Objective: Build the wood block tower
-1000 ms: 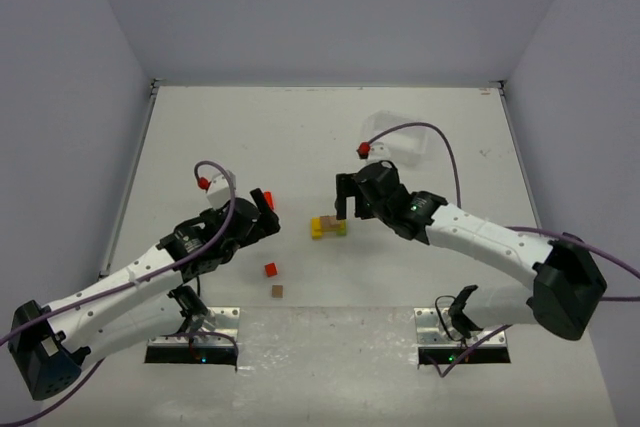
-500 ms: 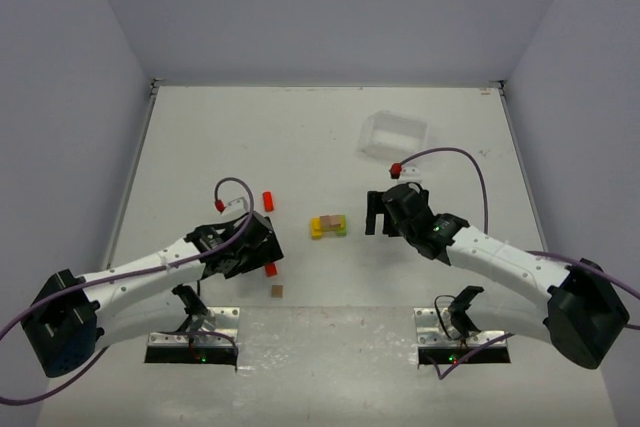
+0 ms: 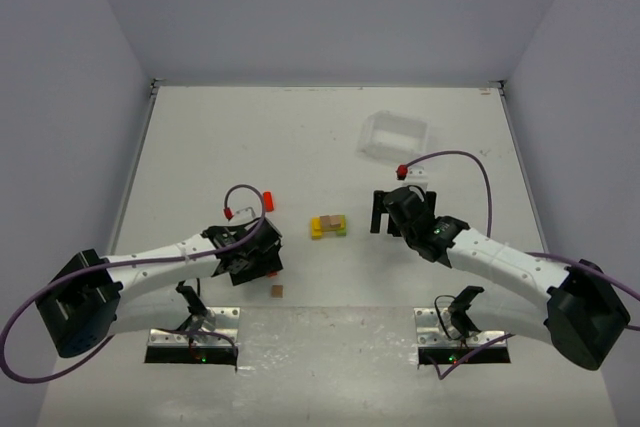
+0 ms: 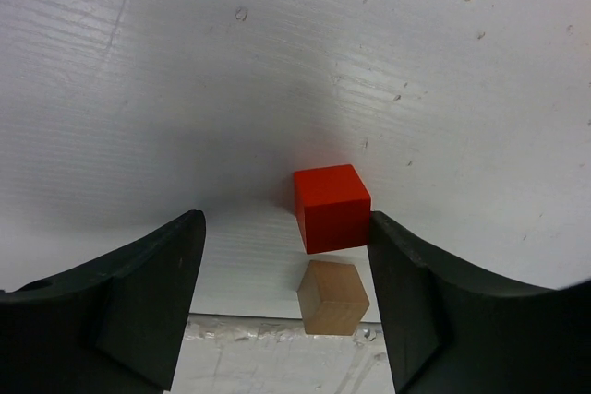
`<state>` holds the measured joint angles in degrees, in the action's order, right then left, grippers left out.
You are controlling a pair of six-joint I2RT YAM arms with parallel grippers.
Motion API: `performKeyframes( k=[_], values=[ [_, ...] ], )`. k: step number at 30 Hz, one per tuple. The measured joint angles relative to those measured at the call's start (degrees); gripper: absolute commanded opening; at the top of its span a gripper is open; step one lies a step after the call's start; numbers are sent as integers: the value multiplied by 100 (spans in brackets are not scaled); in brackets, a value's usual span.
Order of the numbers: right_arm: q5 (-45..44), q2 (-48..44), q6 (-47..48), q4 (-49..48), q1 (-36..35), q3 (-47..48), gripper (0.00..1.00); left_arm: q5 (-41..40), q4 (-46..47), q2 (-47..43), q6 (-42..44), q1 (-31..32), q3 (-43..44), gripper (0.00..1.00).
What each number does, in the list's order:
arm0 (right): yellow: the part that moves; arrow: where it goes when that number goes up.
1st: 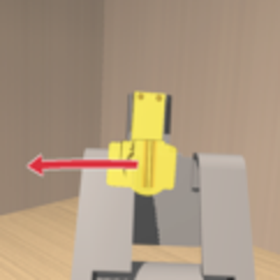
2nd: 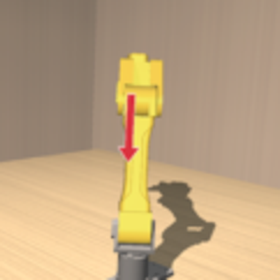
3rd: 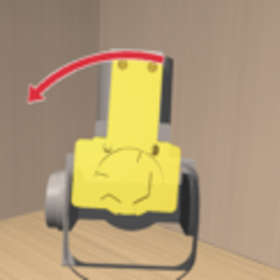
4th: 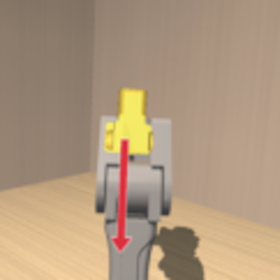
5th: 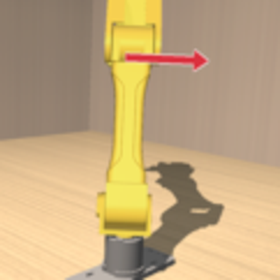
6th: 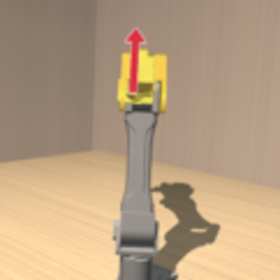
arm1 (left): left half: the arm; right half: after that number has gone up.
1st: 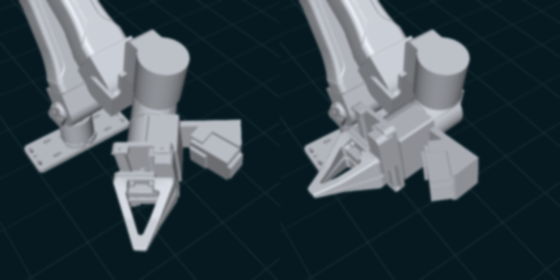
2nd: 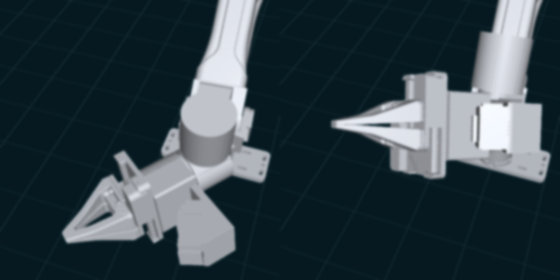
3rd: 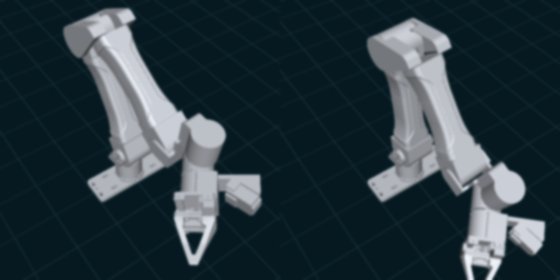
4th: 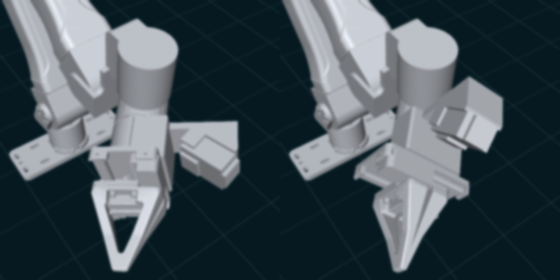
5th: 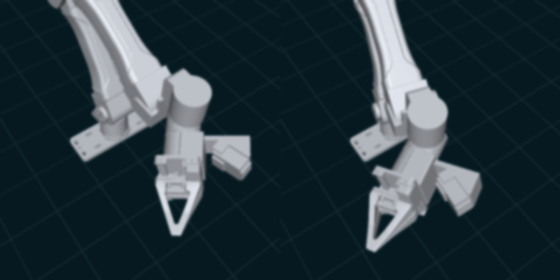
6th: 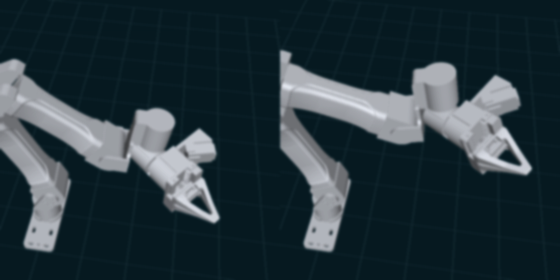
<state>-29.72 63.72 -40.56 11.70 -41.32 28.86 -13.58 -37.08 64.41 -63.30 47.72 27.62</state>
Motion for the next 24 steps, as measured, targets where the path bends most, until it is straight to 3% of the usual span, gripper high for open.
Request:
performKeyframes(
  k=[7, 12, 15, 24],
  values=[
    [-112, 90, -1, 3, 0, 0, 99, 32, 65, 211, -19, 79, 13, 43],
    [-151, 101, -7, 33, 7, 0, 99, 35, 84, 354, -18, 143, 102, 35],
    [-172, 101, -15, 37, 7, 0, 99, 33, 84, 430, 0, 172, 204, 23],
    [-301, 101, -15, 81, 11, 0, 99, -274, -276, 514, 182, 221, 987, 11]
  ],
)
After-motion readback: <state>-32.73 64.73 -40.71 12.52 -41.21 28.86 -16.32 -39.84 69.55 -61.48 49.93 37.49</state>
